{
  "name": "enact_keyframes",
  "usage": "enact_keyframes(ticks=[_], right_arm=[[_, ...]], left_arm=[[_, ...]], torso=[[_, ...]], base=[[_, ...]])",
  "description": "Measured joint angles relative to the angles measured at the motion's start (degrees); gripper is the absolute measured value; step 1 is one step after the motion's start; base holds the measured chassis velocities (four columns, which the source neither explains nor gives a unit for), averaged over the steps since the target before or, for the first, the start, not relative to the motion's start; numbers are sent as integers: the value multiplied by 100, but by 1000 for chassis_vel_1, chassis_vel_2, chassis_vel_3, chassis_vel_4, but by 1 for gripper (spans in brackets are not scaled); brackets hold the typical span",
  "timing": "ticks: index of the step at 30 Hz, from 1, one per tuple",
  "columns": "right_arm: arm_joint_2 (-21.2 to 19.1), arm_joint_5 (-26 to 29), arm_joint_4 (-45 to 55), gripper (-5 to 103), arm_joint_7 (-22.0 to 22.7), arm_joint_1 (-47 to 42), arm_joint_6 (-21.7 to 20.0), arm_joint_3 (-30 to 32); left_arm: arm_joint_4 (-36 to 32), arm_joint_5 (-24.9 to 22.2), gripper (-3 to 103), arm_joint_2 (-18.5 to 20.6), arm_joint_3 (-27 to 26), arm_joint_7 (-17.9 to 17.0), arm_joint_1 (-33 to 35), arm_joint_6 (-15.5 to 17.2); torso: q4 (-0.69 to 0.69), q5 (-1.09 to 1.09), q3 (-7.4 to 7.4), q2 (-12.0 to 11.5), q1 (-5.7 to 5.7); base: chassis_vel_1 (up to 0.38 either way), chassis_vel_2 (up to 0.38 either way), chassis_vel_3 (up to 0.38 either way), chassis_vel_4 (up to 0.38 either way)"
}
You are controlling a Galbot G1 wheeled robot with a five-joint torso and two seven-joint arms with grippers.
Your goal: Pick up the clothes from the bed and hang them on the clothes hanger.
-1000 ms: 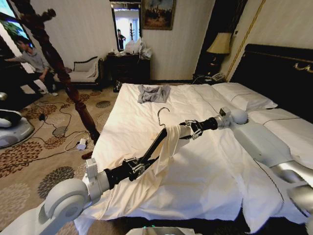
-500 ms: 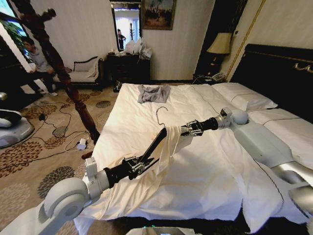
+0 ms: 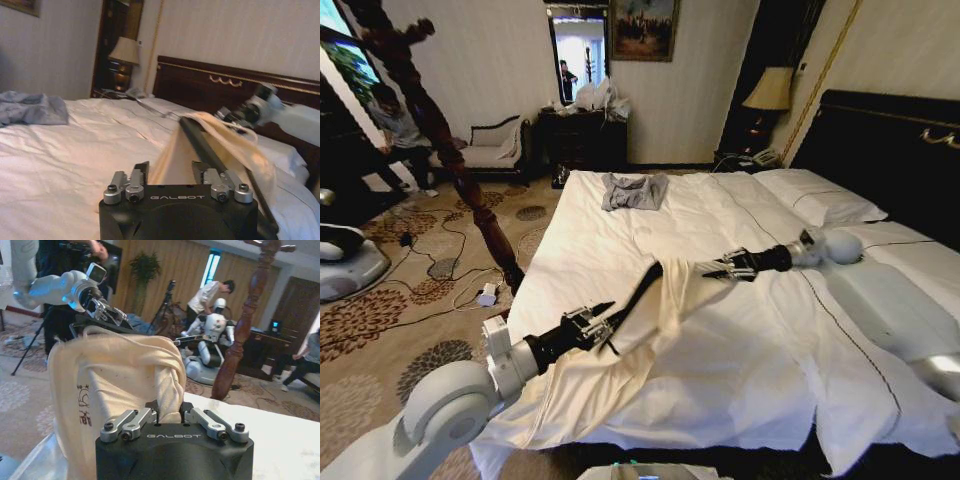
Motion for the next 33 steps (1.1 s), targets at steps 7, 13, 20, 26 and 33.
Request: enact_keyframes(ticks=[7, 13, 20, 26, 33], right_arm=[[-368, 138, 309, 18, 349, -527, 333, 362], [-465, 148, 700, 18, 1187, -885, 621, 826], [-338, -239, 1070, 18, 2004, -1137, 1045, 1451], [-331, -524, 1662, 18, 2167, -1551, 1216, 1930], [-280, -704, 1898, 18, 2148, -1661, 1333, 1893]], left_arm=[[2, 141, 83, -344, -236, -9, 242, -44], [2, 588, 99, -828, -622, -388, 318, 131], [114, 641, 100, -1655, -738, -1624, 403, 457], [609, 407, 100, -2169, -619, -1811, 293, 557], [1438, -686, 100, -2315, -354, -2558, -226, 1180]], torso=[[2, -2, 0, 0, 0], [1, -2, 0, 1, 0], [4, -1, 1, 0, 0], [2, -3, 0, 0, 0], [2, -2, 1, 0, 2]], base=[[0, 0, 0, 0], [0, 0, 0, 0], [0, 0, 0, 0], [0, 0, 0, 0], [0, 0, 0, 0]])
